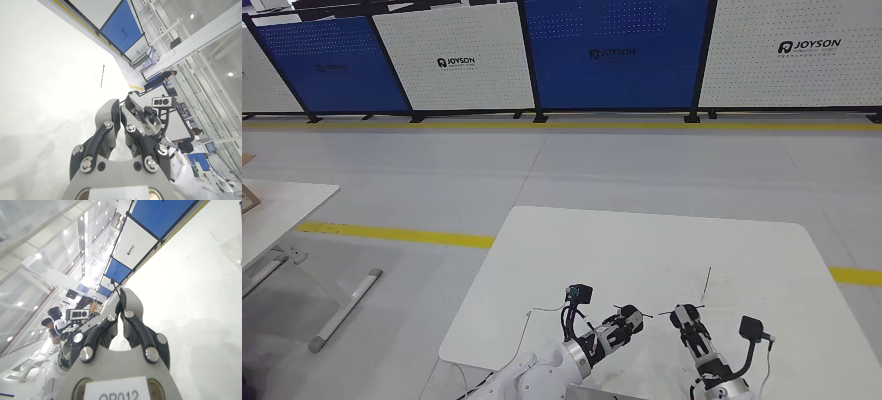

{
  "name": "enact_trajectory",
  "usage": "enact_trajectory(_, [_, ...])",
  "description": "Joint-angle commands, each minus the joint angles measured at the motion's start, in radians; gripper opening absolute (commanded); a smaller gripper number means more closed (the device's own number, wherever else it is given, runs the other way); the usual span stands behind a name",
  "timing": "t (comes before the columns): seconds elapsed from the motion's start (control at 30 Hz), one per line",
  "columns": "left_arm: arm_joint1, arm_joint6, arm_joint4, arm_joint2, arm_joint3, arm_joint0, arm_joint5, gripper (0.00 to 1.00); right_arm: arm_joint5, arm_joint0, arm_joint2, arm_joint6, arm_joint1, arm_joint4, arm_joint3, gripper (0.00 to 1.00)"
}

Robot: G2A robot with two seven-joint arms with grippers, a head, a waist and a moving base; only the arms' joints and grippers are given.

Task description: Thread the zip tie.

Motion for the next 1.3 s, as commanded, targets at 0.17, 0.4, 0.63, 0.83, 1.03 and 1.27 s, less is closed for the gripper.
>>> enact_trajectory(0.17, [0.000,0.000,0.000,0.000,0.000,0.000,0.000,0.00,-0.050,-0.007,-0.007,0.002,-0.003,-0.017,0.015,0.00])
enact_trajectory(0.4, [0.000,0.000,0.000,0.000,0.000,0.000,0.000,0.00,-0.063,-0.011,0.002,-0.001,-0.006,-0.018,0.017,0.00])
enact_trajectory(0.63, [0.000,0.000,0.000,0.000,0.000,0.000,0.000,0.00,-0.061,-0.012,0.004,-0.003,-0.007,-0.016,0.016,0.00])
enact_trajectory(0.83, [0.000,0.000,0.000,0.000,0.000,0.000,0.000,0.00,-0.064,-0.004,0.003,0.011,-0.010,-0.003,0.018,0.00])
enact_trajectory(1.03, [0.000,0.000,0.000,0.000,0.000,0.000,0.000,0.00,-0.055,0.000,0.001,0.022,-0.013,-0.011,0.020,0.00])
enact_trajectory(1.27, [0.000,0.000,0.000,0.000,0.000,0.000,0.000,0.00,-0.048,0.002,0.000,0.027,-0.017,-0.016,0.028,0.00])
